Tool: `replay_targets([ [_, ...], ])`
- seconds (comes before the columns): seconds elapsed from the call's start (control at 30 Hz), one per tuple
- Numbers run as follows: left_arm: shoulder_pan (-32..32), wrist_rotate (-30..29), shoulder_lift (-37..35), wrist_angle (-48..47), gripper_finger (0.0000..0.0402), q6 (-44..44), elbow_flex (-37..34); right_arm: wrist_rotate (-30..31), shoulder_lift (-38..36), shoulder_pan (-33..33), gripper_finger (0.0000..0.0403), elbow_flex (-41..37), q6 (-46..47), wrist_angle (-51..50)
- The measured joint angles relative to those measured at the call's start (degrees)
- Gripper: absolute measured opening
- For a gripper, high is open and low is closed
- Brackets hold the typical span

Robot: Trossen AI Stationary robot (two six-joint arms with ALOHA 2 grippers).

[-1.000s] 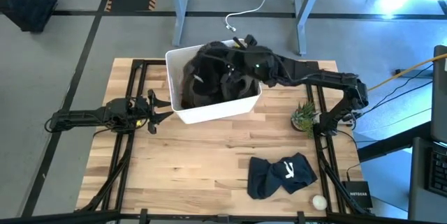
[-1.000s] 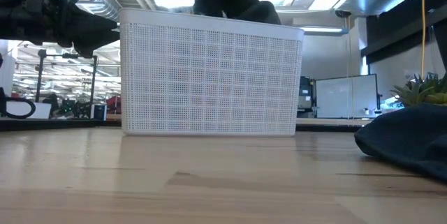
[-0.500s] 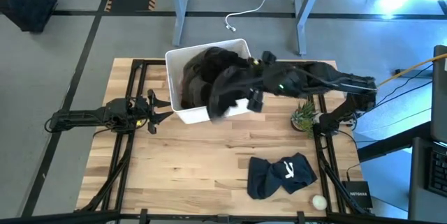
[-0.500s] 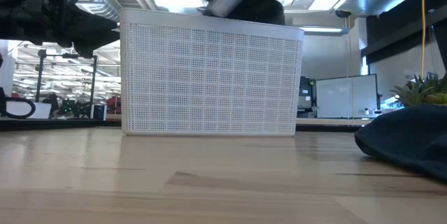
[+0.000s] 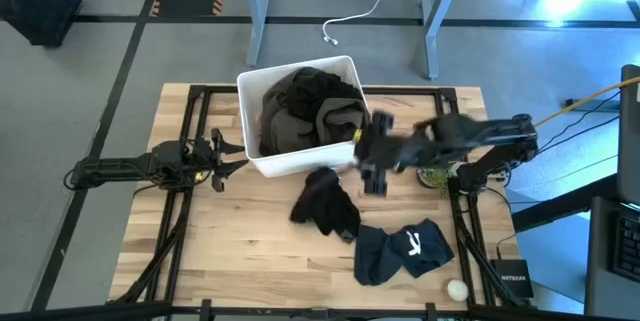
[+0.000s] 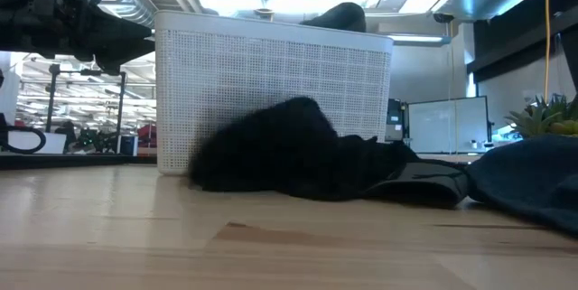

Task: Sort clothes
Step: Put the black boxer into the white laundry bin

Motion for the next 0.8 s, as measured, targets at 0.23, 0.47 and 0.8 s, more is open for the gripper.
replay_targets([
  [0.23, 0.0, 0.0, 0.0, 0.0, 0.0184, 0.0, 0.0, -0.3, 0.1, 5.6, 0.0276, -23.0, -0.1, 16.2],
  [0.47, 0.0, 0.0, 0.0, 0.0, 0.0184, 0.0, 0.0, -0.1, 2.6, 4.9, 0.0276, -46.7, -6.6, 47.8],
  [0.8, 0.0, 0.0, 0.0, 0.0, 0.0184, 0.0, 0.0, -10.3, 15.3, -3.3, 0.0264, -53.1, -7.0, 59.1],
])
